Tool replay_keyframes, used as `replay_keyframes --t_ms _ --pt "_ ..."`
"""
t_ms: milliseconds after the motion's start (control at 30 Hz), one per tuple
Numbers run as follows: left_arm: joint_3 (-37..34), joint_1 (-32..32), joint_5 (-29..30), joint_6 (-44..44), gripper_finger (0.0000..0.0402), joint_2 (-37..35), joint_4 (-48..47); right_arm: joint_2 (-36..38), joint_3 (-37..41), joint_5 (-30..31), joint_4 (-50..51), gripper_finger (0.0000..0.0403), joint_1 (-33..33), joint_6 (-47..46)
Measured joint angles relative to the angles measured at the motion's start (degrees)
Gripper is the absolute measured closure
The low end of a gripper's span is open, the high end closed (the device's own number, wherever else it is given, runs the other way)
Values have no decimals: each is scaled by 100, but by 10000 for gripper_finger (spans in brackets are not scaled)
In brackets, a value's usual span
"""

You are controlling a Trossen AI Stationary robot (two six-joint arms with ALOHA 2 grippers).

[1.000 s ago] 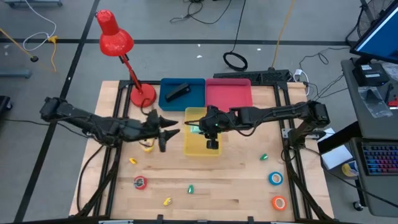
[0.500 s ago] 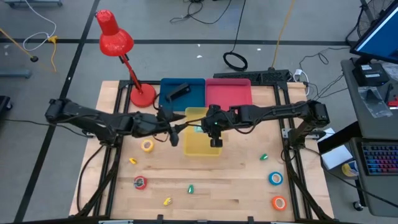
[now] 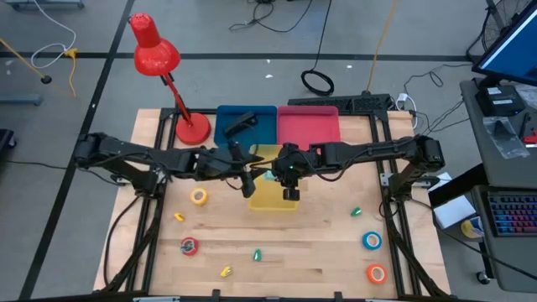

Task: Pick and place Stapler, Stapler remover, tape
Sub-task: Put the light blue stapler into the blue bin

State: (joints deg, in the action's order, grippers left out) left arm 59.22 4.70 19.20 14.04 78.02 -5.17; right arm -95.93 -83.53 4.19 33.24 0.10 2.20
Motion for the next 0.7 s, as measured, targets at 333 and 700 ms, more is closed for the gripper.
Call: replay_keyframes --t_ms 333,700 --pt "72 -73 -206 -32 215 164 -325 1 0 1 -50 290 0 2" --pt "74 -220 -762 -814 215 282 -131 1 0 3 -115 290 0 44"
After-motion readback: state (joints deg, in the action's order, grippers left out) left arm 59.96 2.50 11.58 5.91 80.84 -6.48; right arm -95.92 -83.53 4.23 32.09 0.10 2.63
